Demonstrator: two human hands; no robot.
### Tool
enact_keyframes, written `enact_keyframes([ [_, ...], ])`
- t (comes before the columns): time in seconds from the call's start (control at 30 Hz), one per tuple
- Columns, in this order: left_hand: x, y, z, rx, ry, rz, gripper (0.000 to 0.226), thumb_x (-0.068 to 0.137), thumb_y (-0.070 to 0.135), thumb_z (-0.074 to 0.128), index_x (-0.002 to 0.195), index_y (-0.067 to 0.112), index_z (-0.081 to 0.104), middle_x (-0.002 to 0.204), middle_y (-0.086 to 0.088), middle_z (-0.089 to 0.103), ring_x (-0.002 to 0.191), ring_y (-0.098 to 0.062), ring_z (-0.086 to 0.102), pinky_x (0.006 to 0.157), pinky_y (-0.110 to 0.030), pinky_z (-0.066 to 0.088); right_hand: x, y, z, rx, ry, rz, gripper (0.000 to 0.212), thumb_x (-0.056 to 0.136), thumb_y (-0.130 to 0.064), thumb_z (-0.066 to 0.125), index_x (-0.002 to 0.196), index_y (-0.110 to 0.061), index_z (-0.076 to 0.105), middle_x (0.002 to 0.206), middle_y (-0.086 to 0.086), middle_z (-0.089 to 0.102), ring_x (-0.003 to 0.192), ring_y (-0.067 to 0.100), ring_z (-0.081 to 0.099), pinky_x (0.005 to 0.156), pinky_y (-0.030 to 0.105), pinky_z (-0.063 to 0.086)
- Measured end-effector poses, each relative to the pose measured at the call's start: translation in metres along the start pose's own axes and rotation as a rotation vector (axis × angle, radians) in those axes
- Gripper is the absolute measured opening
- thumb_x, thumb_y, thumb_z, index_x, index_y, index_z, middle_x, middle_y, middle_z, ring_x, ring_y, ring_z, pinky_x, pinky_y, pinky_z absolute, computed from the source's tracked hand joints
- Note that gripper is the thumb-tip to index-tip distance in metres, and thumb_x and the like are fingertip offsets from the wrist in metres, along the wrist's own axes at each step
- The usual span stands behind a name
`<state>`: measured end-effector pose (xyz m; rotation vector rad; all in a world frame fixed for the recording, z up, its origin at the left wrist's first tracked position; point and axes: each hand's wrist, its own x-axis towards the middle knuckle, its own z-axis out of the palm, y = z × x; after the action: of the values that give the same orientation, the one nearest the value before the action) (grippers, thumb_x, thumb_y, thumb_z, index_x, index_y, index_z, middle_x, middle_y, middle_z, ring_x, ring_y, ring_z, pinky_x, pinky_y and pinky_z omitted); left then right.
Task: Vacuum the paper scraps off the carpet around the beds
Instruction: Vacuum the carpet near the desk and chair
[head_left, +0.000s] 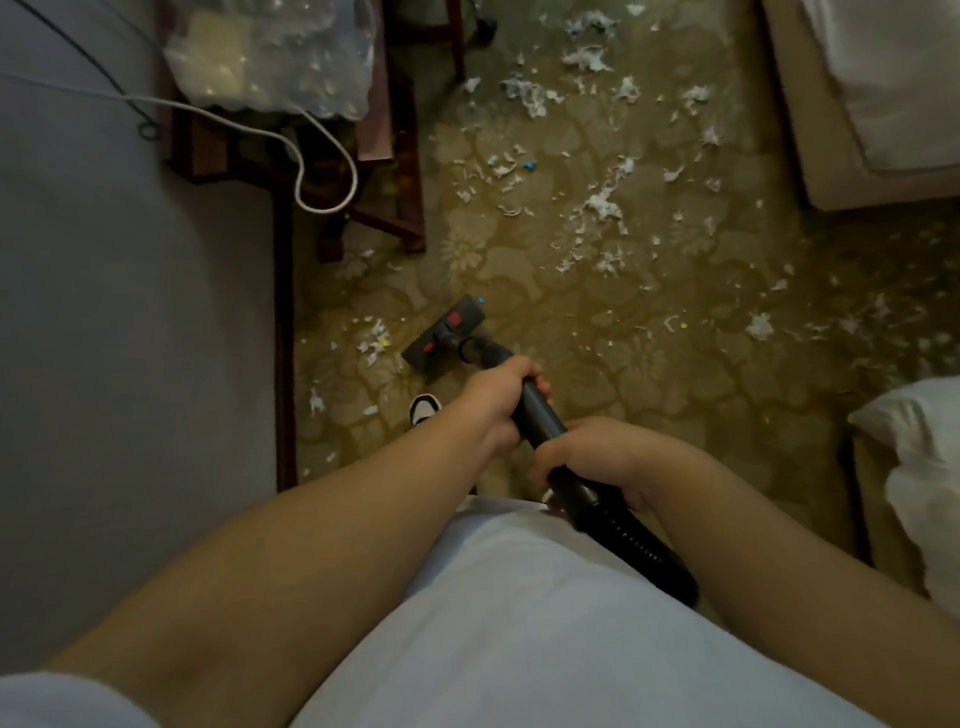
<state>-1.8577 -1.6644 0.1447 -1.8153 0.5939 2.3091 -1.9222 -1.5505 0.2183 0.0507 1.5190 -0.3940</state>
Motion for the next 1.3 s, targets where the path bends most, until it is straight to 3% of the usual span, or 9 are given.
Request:
enact_keyframes([
  [0.2, 0.004, 0.097, -0.062, 0.005, 0.057, 0.07, 0.02, 0.093, 0.01, 0.059, 0.074, 0.011, 0.057, 0.059, -0.003, 0.055, 0.058, -0.016, 0.052, 0.063, -0.029, 0.049, 0.026, -0.098, 0.052, 0.028, 0.001, -0.033, 0.012, 0.09, -0.006, 0.07, 0.097, 0.003, 0.067, 0.064, 0.011, 0.072, 0.053, 0.022, 0.068, 0.057, 0.031, 0.056],
  [0.3, 0.011, 0.14, -0.091, 0.013, 0.104, 0.101, 0.015, 0.091, 0.011, 0.061, 0.077, 0.01, 0.059, 0.06, -0.003, 0.056, 0.06, -0.016, 0.053, 0.066, -0.031, 0.051, 0.045, -0.141, 0.076, 0.013, 0.025, -0.092, 0.008, 0.091, -0.006, 0.067, 0.086, 0.001, 0.065, 0.053, 0.006, 0.067, 0.04, 0.015, 0.062, 0.042, 0.02, 0.046],
  [0.47, 0.024, 0.195, -0.122, 0.012, 0.112, 0.112, 0.014, 0.092, 0.011, 0.06, 0.078, 0.009, 0.06, 0.06, -0.003, 0.056, 0.062, -0.017, 0.053, 0.074, -0.034, 0.051, 0.074, -0.194, 0.1, 0.01, 0.037, -0.133, 0.009, 0.085, -0.007, 0.07, 0.089, 0.0, 0.068, 0.063, 0.011, 0.069, 0.048, 0.021, 0.064, 0.052, 0.03, 0.052],
  [0.6, 0.03, 0.226, -0.132, 0.029, 0.116, 0.101, 0.008, 0.092, 0.011, 0.061, 0.085, 0.009, 0.059, 0.064, -0.004, 0.056, 0.06, -0.017, 0.054, 0.07, -0.032, 0.052, 0.093, -0.22, 0.107, 0.027, 0.048, -0.15, 0.01, 0.084, -0.007, 0.069, 0.091, 0.0, 0.068, 0.06, 0.009, 0.068, 0.048, 0.02, 0.063, 0.05, 0.03, 0.052],
  [0.77, 0.04, 0.242, -0.144, 0.055, 0.128, 0.073, 0.006, 0.091, 0.013, 0.062, 0.086, 0.011, 0.06, 0.067, -0.003, 0.057, 0.061, -0.015, 0.055, 0.07, -0.033, 0.051, 0.112, -0.235, 0.117, 0.036, 0.059, -0.163, 0.022, 0.081, -0.012, 0.072, 0.099, -0.001, 0.07, 0.071, 0.012, 0.072, 0.065, 0.026, 0.068, 0.065, 0.039, 0.056],
  [1.03, 0.044, 0.235, -0.142, 0.044, 0.133, 0.058, 0.003, 0.091, 0.012, 0.063, 0.092, 0.009, 0.061, 0.067, -0.002, 0.058, 0.064, -0.016, 0.056, 0.075, -0.034, 0.052, 0.116, -0.229, 0.114, 0.052, 0.038, -0.135, 0.024, 0.082, -0.012, 0.072, 0.104, -0.003, 0.067, 0.064, 0.006, 0.072, 0.059, 0.021, 0.069, 0.059, 0.033, 0.055],
  [1.2, 0.038, 0.211, -0.133, 0.028, 0.127, 0.031, 0.009, 0.092, 0.011, 0.061, 0.084, 0.011, 0.059, 0.061, -0.001, 0.056, 0.06, -0.015, 0.053, 0.075, -0.032, 0.05, 0.106, -0.206, 0.109, 0.056, 0.01, -0.122, 0.021, 0.084, -0.01, 0.07, 0.102, 0.0, 0.067, 0.07, 0.011, 0.071, 0.066, 0.025, 0.068, 0.065, 0.037, 0.057],
  [1.3, 0.032, 0.188, -0.126, 0.003, 0.126, 0.018, 0.014, 0.092, 0.012, 0.061, 0.079, 0.012, 0.058, 0.059, -0.001, 0.056, 0.059, -0.014, 0.052, 0.07, -0.031, 0.049, 0.096, -0.186, 0.104, 0.034, 0.005, -0.109, 0.018, 0.085, -0.009, 0.07, 0.1, 0.0, 0.068, 0.074, 0.013, 0.072, 0.065, 0.024, 0.069, 0.06, 0.032, 0.056],
])
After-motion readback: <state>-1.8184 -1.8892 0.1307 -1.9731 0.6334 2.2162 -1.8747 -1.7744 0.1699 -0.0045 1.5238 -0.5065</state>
